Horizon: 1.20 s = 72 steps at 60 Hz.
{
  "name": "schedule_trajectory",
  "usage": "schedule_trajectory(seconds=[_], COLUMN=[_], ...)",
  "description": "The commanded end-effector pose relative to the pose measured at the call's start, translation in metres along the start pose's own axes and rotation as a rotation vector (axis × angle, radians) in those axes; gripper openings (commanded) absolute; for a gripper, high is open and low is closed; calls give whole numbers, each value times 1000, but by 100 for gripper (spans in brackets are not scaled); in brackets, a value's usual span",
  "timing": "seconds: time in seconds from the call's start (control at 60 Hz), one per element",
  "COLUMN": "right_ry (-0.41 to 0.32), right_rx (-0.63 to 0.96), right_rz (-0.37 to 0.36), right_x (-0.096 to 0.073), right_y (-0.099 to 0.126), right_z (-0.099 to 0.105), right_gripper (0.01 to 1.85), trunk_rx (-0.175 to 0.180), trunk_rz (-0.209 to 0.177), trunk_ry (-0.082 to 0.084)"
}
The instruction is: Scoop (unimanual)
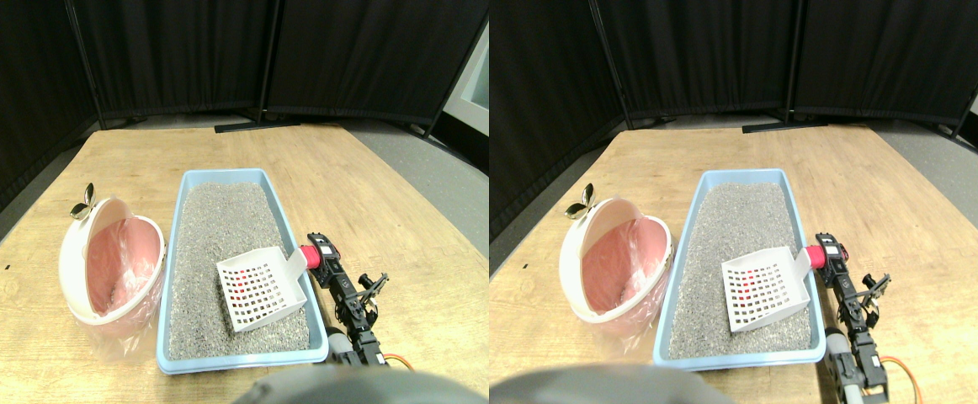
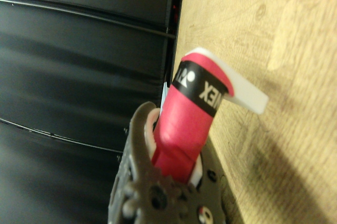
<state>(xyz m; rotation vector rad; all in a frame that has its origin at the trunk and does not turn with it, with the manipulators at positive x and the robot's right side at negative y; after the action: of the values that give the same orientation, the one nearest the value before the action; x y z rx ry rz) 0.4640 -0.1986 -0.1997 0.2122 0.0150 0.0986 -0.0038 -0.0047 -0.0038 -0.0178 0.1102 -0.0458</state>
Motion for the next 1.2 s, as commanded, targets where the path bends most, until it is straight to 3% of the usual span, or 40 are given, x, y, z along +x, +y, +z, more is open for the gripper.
schedule_trajectory(seconds=[0.017,0.233,0.283,0.417,0.483,0.55,0.65,0.867,0.967,1.2], right_ry=[-58,-44,-61,-102,-144,-149,-153,-173,-169,-181], right_rx=[-37,-57,-91,-118,-162,-170,-194,-363,-419,-527], right_rz=[4,16,73,116,171,158,200,223,202,264], right_x=[-5,-13,-16,-17,-13,-12,-7,14,23,40], right_y=[-1,1,1,3,6,7,10,12,11,13], right_z=[20,34,41,54,61,68,78,103,110,117], right_gripper=[6,6,6,6,6,6,6,6,6,6], trunk_rx=[-29,-34,-34,-38,-44,-48,-60,-93,-110,-142], trunk_rz=[3,7,7,15,21,24,33,66,82,113], trunk_ry=[15,13,13,15,17,16,16,17,21,30])
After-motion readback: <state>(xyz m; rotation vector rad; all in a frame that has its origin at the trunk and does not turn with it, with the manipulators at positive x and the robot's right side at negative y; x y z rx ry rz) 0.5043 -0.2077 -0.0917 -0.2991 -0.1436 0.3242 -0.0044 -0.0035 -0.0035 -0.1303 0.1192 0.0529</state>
